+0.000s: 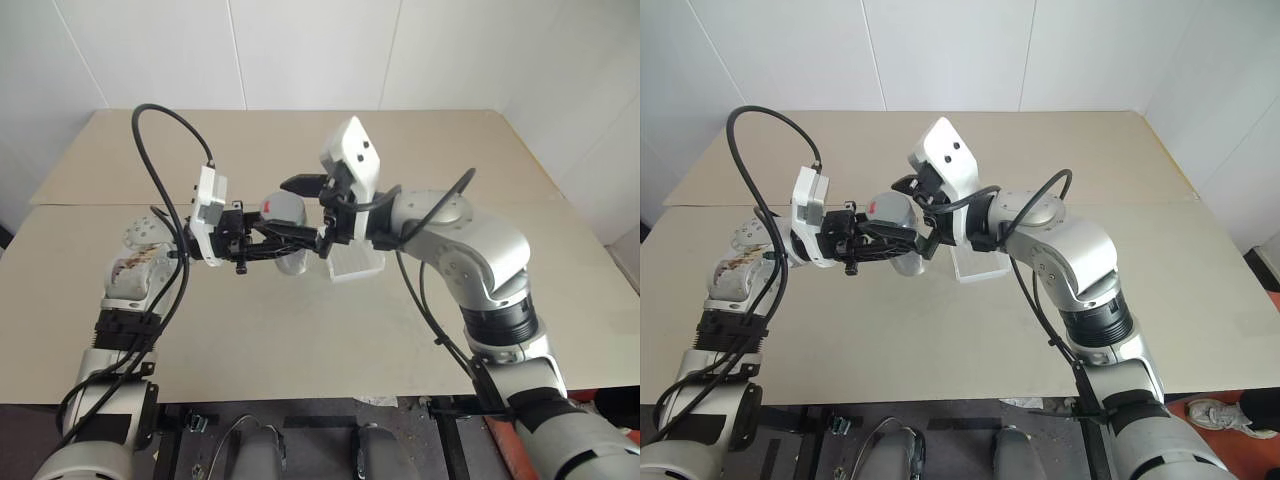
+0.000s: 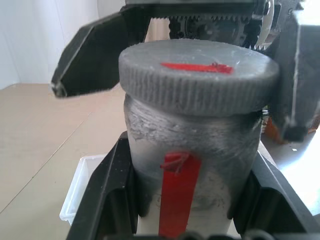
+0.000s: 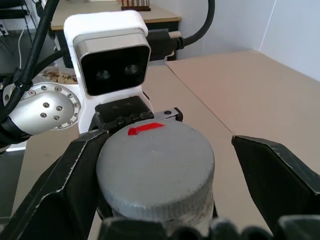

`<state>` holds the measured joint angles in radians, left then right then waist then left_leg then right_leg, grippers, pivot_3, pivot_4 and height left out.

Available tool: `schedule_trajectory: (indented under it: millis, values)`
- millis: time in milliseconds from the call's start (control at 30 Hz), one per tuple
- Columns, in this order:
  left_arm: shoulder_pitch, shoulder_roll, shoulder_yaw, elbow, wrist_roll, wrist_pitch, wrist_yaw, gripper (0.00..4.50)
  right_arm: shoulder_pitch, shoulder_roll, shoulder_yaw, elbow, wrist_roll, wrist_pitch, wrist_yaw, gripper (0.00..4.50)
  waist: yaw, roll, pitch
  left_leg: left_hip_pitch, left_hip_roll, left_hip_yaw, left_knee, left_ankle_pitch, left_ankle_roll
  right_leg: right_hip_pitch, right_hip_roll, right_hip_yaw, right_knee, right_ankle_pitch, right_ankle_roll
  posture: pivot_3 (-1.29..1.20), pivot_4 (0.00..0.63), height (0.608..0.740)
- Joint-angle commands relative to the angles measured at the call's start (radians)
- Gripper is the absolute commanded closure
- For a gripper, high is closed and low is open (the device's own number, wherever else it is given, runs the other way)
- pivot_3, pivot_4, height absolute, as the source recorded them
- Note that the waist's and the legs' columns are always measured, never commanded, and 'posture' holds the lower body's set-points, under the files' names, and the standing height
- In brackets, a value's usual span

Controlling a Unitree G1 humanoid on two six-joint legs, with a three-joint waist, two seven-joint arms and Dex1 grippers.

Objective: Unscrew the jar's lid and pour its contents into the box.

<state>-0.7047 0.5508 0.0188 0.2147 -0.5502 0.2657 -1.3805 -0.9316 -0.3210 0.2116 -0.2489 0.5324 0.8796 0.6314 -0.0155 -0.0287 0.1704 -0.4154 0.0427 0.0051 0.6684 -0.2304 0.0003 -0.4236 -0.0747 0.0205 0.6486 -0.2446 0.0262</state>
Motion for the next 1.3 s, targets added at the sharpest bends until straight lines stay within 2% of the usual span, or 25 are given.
schedule_trajectory:
  millis: [33, 100, 133, 333, 500, 667, 767, 833, 933, 1000, 1033, 1133, 1300]
  values:
    - [-0.018, 0.005, 0.02, -0.013, -0.007, -0.016, -0.011, 2.58, -0.031, 0.008, -0.015, -0.001, -0.013, -0.026, 0.007, 0.92, -0.001, 0.0, 0.0, 0.0, 0.0, 0.0, 0.0, 0.0, 0.0, 0.0, 0.0, 0.0, 0.0, 0.0, 0.0, 0.0, 0.15, 0.74]
    - [-0.014, 0.007, 0.017, -0.016, -0.007, -0.014, -0.017, 2.58, -0.031, 0.011, -0.018, 0.0, -0.016, -0.035, 0.012, 1.57, -0.001, 0.0, 0.0, 0.0, 0.0, 0.0, 0.0, 0.0, 0.0, 0.0, 0.0, 0.0, 0.0, 0.0, 0.0, 0.0, 0.15, 0.74]
    - [-0.013, 0.009, 0.017, -0.016, -0.007, -0.013, -0.02, 2.58, -0.031, 0.013, -0.02, 0.0, -0.019, -0.041, 0.014, 1.7, -0.001, 0.0, 0.0, 0.0, 0.0, 0.0, 0.0, 0.0, 0.0, 0.0, 0.0, 0.0, 0.0, 0.0, 0.0, 0.0, 0.15, 0.74]
    - [-0.018, 0.021, 0.002, 0.008, -0.011, -0.002, -0.074, 2.58, -0.014, 0.002, -0.037, -0.005, -0.018, -0.138, 0.098, 1.7, -0.001, 0.0, 0.0, 0.0, 0.0, 0.0, 0.0, 0.0, 0.0, 0.0, 0.0, 0.0, 0.0, 0.0, 0.0, 0.0, 0.15, 0.74]
    - [-0.046, 0.016, -0.019, 0.037, -0.014, 0.0, -0.157, 2.58, 0.014, -0.039, -0.042, 0.035, 0.047, -0.28, 0.37, 1.7, 0.001, 0.0, 0.0, 0.0, 0.0, 0.0, 0.0, 0.0, 0.0, 0.0, 0.0, -0.001, -0.001, 0.0, 0.0, 0.0, 0.15, 0.74]
    - [-0.103, 0.021, -0.077, 0.062, -0.031, 0.009, -0.232, 2.58, -0.039, -0.044, 0.0, 0.193, 0.039, -0.389, 0.611, 1.7, 0.0, 0.0, 0.0, 0.0, 0.0, 0.0, 0.001, 0.0, 0.0, 0.001, 0.001, -0.001, 0.0, 0.0, 0.0, 0.0, 0.15, 0.74]
    - [-0.118, 0.047, -0.134, 0.041, -0.092, 0.021, -0.234, 2.58, -0.078, -0.026, 0.006, 0.302, 0.052, -0.432, 0.756, 1.7, -0.007, 0.0, 0.0, 0.0, 0.001, 0.0, 0.001, 0.0, 0.0, 0.001, 0.001, -0.001, 0.0, 0.0, 0.0, 0.0, 0.15, 0.74]
    - [-0.119, 0.057, -0.157, 0.027, -0.107, 0.02, -0.234, 2.58, -0.097, -0.016, 0.008, 0.357, 0.035, -0.468, 0.805, 1.7, -0.007, 0.0, 0.0, 0.0, 0.001, -0.001, 0.001, 0.0, 0.0, 0.0, 0.001, -0.001, 0.0, 0.0, 0.0, 0.0, 0.15, 0.74]
    - [-0.108, 0.054, -0.156, 0.014, -0.104, 0.01, -0.234, 2.58, -0.124, 0.008, 0.015, 0.426, -0.015, -0.512, 0.802, 1.7, -0.007, 0.0, 0.0, 0.0, 0.001, -0.001, 0.001, 0.0, 0.0, 0.0, 0.002, -0.001, 0.0, 0.0, 0.0, 0.0, 0.15, 0.74]
    - [-0.097, 0.044, -0.13, 0.014, -0.088, 0.015, -0.231, 2.58, -0.121, 0.016, 0.0, 0.432, -0.021, -0.515, 0.78, 1.0, -0.004, 0.001, 0.0, 0.0, 0.001, -0.001, 0.001, 0.0, 0.0, 0.0, 0.002, -0.001, 0.0, 0.0, 0.0, 0.0, 0.15, 0.74]
    - [-0.091, 0.042, -0.121, 0.012, -0.083, 0.017, -0.228, 2.58, -0.117, 0.017, -0.006, 0.429, -0.022, -0.515, 0.773, 0.87, -0.003, 0.001, 0.0, 0.0, 0.001, -0.001, 0.001, 0.0, 0.0, 0.0, 0.002, -0.001, 0.0, 0.0, 0.0, 0.0, 0.15, 0.74]
    - [-0.046, 0.056, -0.082, -0.007, -0.067, 0.012, -0.181, 2.58, -0.073, -0.003, -0.042, 0.374, -0.042, -0.527, 0.705, 0.05, -0.001, 0.001, 0.0, 0.0, 0.001, -0.001, 0.001, 0.0, 0.0, 0.0, 0.001, -0.001, 0.001, 0.0, 0.0, 0.0, 0.15, 0.74]
    - [0.03, 0.087, -0.008, -0.029, -0.059, 0.022, -0.103, 2.58, 0.024, -0.055, -0.106, 0.218, -0.025, -0.471, 0.585, 0.05, 0.001, 0.001, 0.0, 0.0, 0.001, -0.001, 0.001, 0.0, 0.0, 0.0, 0.001, -0.001, 0.001, 0.0, 0.0, 0.0, 0.15, 0.74]
